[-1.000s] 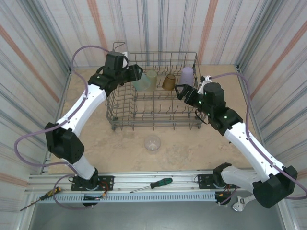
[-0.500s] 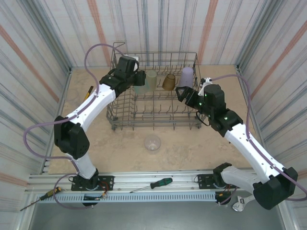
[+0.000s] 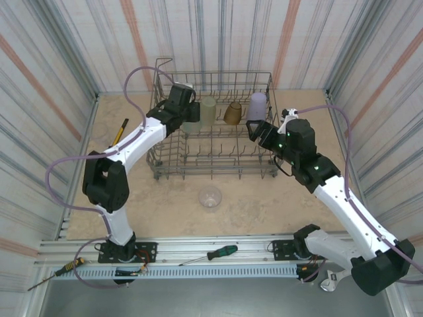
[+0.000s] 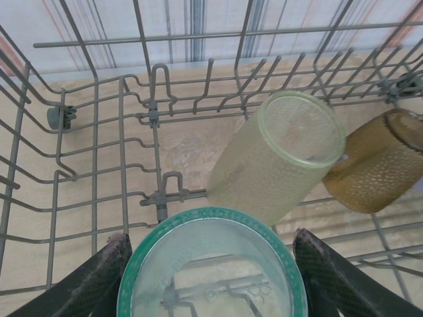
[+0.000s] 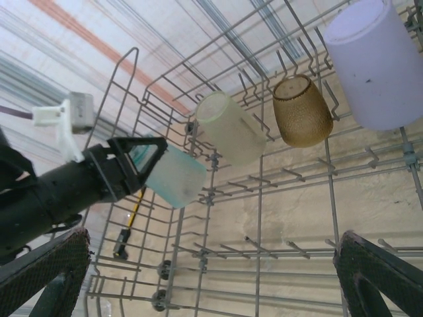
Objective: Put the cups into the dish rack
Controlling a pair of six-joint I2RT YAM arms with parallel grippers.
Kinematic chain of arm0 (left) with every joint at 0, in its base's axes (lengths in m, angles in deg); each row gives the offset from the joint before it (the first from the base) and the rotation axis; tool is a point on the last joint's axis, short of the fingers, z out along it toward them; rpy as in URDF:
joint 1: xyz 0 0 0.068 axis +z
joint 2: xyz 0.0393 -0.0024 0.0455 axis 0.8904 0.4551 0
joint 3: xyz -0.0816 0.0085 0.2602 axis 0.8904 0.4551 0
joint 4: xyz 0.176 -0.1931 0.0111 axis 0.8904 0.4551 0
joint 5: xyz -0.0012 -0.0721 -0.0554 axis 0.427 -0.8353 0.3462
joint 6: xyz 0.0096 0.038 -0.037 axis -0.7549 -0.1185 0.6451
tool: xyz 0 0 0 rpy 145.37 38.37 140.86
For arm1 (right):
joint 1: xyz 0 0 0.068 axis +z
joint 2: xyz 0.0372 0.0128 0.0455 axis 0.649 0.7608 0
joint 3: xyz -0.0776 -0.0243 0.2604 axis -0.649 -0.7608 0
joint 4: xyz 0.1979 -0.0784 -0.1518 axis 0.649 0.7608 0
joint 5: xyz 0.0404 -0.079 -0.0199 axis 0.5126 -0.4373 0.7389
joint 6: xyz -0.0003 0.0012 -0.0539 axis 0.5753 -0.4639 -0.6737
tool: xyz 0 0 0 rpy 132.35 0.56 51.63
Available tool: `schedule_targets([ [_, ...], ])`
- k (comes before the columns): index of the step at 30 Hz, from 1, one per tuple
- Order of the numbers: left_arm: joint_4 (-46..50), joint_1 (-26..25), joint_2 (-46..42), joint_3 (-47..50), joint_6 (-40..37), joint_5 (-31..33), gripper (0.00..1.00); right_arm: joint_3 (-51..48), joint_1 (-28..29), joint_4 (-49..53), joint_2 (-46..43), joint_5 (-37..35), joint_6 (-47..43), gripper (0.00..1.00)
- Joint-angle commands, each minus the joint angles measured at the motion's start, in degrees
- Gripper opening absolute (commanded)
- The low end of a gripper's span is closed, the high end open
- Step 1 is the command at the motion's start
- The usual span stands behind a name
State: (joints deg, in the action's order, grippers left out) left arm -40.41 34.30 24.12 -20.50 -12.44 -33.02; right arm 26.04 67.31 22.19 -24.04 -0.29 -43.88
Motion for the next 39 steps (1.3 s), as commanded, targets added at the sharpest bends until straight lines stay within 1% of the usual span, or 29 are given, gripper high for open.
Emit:
schedule_targets([
  [1, -4.49, -0.72, 0.97, 1.29, -1.13, 3.44, 0.00, -0.22, -0.37, 1.36, -1.07, -1.77, -0.87, 0.99],
  [10, -8.61, -2.05, 2.91, 4.30, -1.48, 5.72, 0.00, 1.40, -0.41, 1.52, -0.11, -1.95, -1.41, 0.99],
  [11, -8.84, -2.08, 3.17, 4.50, -1.41, 6.05, 0.00, 1.62, -0.44, 1.58, 1.20, -1.95, -1.48, 0.99],
  [19, -11.12, -2.46, 4.61, 6.99, 1.75, 8.05, 0.00, 2.53, -0.47, 0.65, 3.38, -1.42, -1.58, 0.99],
  [21, -12.14, -2.71, 4.52, 7.84, 1.85, 8.98, 0.07, 3.01, -0.47, 0.79, 3.73, -1.16, -1.62, 0.99],
  [22, -12.62, -2.79, 4.39, 8.37, 1.84, 9.04, 0.16, 3.17, -0.44, 0.81, 3.80, -1.06, -1.62, 0.99],
  [23, -12.83, -2.80, 4.26, 8.61, 2.07, 9.11, 0.21, 3.25, -0.48, 0.93, 3.80, -0.99, -1.64, 0.99],
  [25, -13.15, -2.84, 3.91, 9.21, 2.62, 9.37, 0.24, 3.29, -0.46, 1.02, 3.67, -1.18, -1.61, 0.99],
  [27, -13.77, -2.82, 3.49, 9.65, 2.94, 9.27, 0.34, 3.33, -0.48, 1.14, 3.67, -1.23, -1.59, 0.99],
  [30, -13.96, -2.84, 3.46, 9.35, 3.12, 8.36, 0.42, 3.36, -0.48, 1.14, 3.60, -1.08, -1.59, 0.99],
  [32, -13.33, -2.82, 3.57, 8.78, 3.42, 8.02, 0.54, 3.38, -0.48, 1.22, 3.56, -1.02, -1.50, 0.99],
  [35, -12.90, -2.84, 3.31, 8.51, 3.97, 7.63, 0.66, 3.47, -0.48, 1.47, 3.41, -1.13, -1.51, 0.99],
  [39, -13.08, -2.93, 2.13, 8.97, 4.57, 7.69, 0.77, 3.53, -0.47, 1.45, 3.39, -1.07, -1.54, 0.99],
])
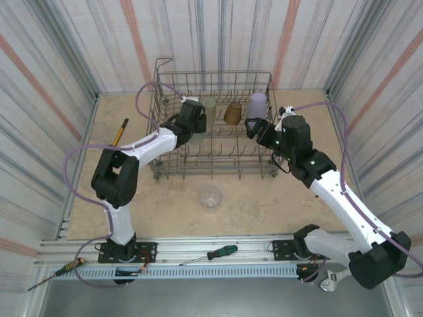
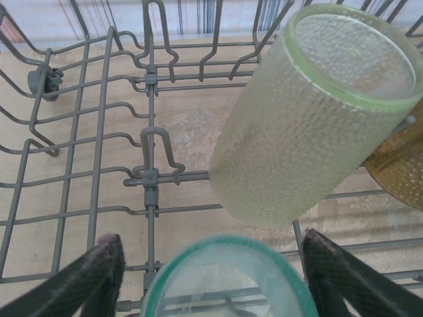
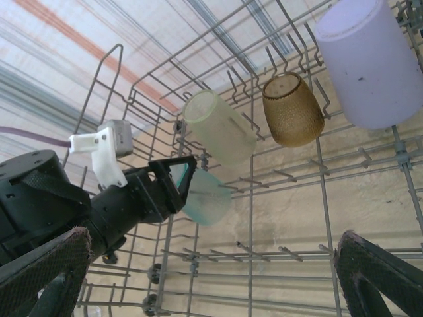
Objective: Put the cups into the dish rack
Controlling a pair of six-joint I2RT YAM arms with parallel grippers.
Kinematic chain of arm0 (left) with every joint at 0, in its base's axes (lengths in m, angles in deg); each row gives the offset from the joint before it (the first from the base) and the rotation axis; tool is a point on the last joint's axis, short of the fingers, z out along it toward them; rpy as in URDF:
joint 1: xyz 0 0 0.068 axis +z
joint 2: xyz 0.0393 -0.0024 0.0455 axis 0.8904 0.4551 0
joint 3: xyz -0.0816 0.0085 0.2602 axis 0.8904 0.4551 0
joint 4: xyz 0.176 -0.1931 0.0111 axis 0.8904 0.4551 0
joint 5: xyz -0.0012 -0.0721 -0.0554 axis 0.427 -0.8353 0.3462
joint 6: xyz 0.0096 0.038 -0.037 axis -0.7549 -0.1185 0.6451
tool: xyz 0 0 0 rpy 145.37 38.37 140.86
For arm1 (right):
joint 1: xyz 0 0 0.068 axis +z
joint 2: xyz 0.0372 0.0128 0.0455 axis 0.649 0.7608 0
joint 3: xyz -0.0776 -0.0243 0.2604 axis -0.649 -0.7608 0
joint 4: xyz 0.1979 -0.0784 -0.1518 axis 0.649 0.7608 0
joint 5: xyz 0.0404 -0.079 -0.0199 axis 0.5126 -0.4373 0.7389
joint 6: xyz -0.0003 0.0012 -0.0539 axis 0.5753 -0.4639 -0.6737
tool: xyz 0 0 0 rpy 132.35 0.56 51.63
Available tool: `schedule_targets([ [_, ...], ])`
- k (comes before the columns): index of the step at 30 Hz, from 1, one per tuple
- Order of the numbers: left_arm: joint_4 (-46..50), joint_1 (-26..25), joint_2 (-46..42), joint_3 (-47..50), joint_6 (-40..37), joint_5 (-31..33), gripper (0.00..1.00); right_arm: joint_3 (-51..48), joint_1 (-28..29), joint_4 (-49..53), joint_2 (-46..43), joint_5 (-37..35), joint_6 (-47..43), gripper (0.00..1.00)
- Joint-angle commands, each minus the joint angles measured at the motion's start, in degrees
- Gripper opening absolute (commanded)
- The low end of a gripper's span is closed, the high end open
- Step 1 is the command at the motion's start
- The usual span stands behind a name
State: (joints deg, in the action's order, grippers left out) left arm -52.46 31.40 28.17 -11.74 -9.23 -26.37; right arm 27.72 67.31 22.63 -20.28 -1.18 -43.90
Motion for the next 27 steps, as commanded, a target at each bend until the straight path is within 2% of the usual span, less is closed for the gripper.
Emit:
schedule_targets([
  [1, -1.08, -0.07, -2.36, 0.41, 1.44, 1.09, 0.80, 1.87, -0.48, 1.03, -0.35, -0.20, -1.43, 0.99],
  [12, 0.91, -0.04, -7.40, -0.19, 3.53, -0.86, 0.99, 1.82, -0.46, 1.60, -0.79, 0.01, -1.33, 0.99],
  [27, 7.41, -0.02, -14.43, -1.49, 5.16, -4.32, 0.99, 2.14, -0.86, 4.17, -1.44, 0.36, -1.68, 0.99],
])
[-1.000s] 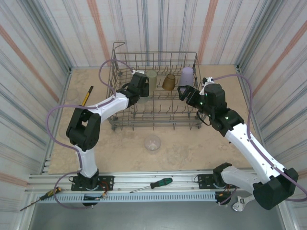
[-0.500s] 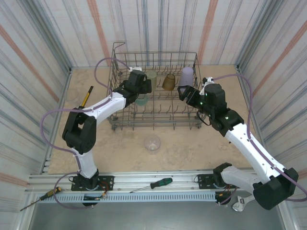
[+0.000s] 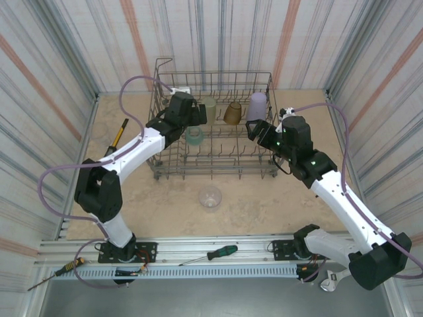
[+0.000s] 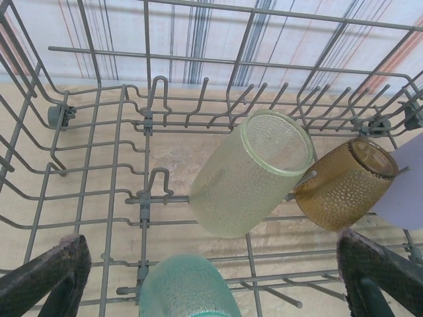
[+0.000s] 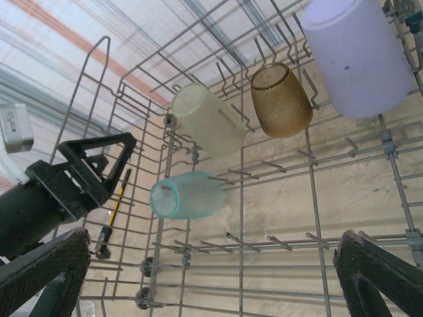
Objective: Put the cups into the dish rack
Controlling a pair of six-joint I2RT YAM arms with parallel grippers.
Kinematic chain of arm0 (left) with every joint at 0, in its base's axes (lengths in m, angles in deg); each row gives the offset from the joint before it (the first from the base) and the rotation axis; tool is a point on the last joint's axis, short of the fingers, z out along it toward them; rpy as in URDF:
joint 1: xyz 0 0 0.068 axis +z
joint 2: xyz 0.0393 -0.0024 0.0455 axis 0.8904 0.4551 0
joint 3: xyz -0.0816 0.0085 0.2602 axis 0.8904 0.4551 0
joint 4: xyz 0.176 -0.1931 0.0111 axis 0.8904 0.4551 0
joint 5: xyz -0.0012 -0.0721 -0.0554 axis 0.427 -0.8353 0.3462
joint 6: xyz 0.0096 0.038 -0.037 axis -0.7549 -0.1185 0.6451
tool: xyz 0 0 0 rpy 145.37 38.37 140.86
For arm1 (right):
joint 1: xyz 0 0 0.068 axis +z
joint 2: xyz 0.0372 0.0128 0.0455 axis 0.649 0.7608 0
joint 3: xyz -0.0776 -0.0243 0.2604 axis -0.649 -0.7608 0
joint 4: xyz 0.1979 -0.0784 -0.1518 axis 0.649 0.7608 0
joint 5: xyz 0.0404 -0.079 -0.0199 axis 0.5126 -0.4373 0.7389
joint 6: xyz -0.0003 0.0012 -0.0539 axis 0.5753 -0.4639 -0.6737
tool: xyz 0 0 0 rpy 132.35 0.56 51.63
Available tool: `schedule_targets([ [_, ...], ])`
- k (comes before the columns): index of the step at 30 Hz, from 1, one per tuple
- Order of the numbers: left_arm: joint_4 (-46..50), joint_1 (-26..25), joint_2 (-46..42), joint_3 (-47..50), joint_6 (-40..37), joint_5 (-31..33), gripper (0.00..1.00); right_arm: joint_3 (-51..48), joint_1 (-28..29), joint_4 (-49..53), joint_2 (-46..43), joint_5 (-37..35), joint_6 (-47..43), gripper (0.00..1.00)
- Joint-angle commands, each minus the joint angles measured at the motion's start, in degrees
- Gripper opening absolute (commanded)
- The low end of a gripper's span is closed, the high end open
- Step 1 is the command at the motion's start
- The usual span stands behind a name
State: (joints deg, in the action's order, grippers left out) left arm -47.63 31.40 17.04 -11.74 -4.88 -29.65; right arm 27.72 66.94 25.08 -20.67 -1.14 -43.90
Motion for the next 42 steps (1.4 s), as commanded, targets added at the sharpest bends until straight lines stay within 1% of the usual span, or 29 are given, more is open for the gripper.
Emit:
schedule_targets([
  [1, 2.91, -0.03, -3.66, -1.44, 0.85, -1.36, 0.99, 2.19, -0.64, 1.93, -0.97, 0.39, -1.64, 0.99],
  [5, 3.83, -0.04, -5.20, -1.53, 0.82, -2.20, 0.99, 2.62, -0.96, 3.09, -0.60, 0.28, -1.75, 0.99],
  [8, 4.81, -0.07, -6.22, -1.77, 0.88, -3.11, 0.99, 3.87, -1.21, 6.19, -0.51, -1.28, -2.19, 0.99],
  [12, 6.72, 0.04, -7.45, -2.43, 0.88, -4.43, 0.99, 5.46, -1.60, 11.98, -1.28, -6.89, -2.45, 0.99],
  [16, 8.71, -0.01, -8.65, -3.45, 0.90, -6.51, 0.99, 6.93, -3.53, 20.02, -2.23, -13.66, -1.87, 0.99],
  [19, 9.40, -0.02, -9.55, -3.89, 0.46, -8.44, 0.99, 7.97, -5.23, 24.81, -2.50, -16.40, -1.35, 0.99],
  [23, 11.38, 0.05, -10.40, -4.67, 0.25, -9.33, 0.99, 9.28, -7.58, 31.23, -2.73, -20.52, -1.00, 0.99],
  [28, 14.78, 0.18, -11.54, -5.09, 0.86, -8.82, 0.99, 9.62, -11.19, 36.65, -2.79, -22.51, -1.39, 0.99],
  [32, 13.28, 0.65, -12.81, -3.11, 1.24, -11.44, 0.99, 8.86, -14.09, 39.43, -2.83, -22.95, -2.84, 0.99],
  [38, 15.30, 2.23, -13.13, -5.45, -0.41, -14.28, 0.99, 6.26, -18.50, 41.39, -2.83, -23.30, -5.47, 0.99],
  [42, 15.01, 3.63, -14.23, -4.92, -0.85, -16.92, 0.99, 5.15, -22.11, 42.18, -2.85, -21.85, -7.93, 0.99],
])
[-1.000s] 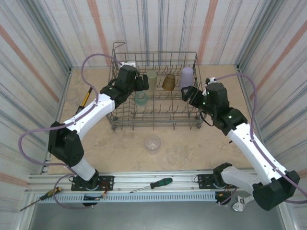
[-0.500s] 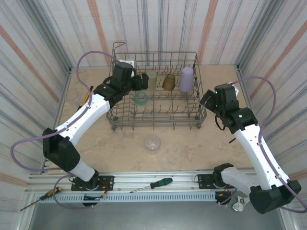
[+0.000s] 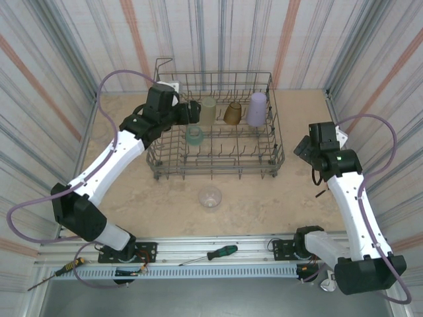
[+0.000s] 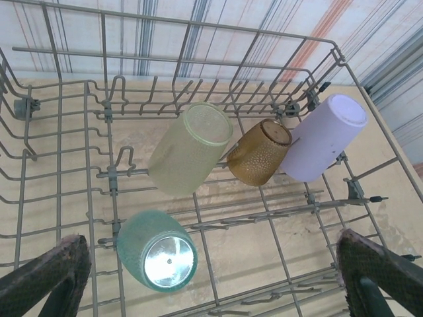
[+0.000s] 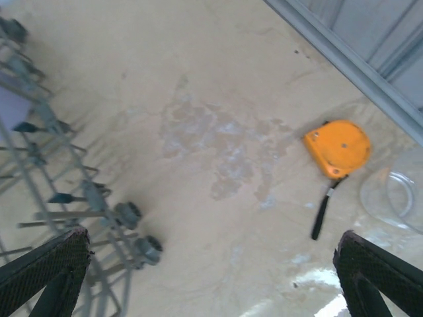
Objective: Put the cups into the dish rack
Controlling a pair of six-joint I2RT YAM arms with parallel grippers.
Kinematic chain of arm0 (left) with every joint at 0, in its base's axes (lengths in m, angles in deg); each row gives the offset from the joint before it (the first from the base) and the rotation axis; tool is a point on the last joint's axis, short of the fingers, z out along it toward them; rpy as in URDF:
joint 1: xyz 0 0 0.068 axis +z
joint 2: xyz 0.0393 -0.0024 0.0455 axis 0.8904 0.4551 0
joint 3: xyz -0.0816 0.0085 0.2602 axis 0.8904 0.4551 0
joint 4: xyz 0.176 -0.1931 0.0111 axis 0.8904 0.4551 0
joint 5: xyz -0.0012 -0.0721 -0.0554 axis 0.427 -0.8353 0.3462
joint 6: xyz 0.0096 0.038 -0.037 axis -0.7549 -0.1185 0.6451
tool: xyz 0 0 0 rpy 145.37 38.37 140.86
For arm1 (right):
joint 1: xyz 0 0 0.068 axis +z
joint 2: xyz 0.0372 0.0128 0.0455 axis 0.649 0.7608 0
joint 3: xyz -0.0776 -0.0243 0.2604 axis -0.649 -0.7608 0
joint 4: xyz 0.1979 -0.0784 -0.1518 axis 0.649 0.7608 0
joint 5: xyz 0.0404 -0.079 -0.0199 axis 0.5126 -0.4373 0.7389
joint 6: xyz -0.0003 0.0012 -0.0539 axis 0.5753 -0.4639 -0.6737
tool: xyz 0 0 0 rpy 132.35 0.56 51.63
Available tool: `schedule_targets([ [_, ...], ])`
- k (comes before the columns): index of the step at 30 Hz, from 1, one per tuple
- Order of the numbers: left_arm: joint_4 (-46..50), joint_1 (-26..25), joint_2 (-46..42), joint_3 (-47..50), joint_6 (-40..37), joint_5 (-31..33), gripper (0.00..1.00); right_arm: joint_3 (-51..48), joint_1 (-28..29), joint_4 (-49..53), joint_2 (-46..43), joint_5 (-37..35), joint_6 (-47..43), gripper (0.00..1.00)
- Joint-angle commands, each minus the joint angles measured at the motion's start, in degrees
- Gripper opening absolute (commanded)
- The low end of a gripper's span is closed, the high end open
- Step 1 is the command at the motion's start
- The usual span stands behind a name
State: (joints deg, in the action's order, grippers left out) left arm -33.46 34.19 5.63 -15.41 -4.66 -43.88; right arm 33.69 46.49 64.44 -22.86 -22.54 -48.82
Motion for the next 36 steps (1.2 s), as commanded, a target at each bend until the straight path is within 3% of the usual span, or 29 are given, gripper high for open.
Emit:
schedule_targets([
  [1, 0.76, 1.17, -2.92, -1.18, -1.09, -3.38, 0.99, -1.12, -2.64, 3.00, -0.52, -0.03, -3.82, 0.99],
  [14, 0.25, 2.01, -4.56, 1.59, -1.32, -4.24, 0.99, -5.15, -15.78, 2.71, 1.54, 4.90, -12.05, 0.99],
  [25, 0.87, 2.02, -3.79, 2.73, -1.10, -4.01, 0.99, -10.11, -25.11, -2.20, 5.30, 9.43, -13.95, 1.00],
  [36, 1.07, 2.08, -3.31, 3.24, -1.86, -3.46, 0.99, -10.87, -31.38, -6.16, 7.83, 10.67, -14.83, 0.91],
])
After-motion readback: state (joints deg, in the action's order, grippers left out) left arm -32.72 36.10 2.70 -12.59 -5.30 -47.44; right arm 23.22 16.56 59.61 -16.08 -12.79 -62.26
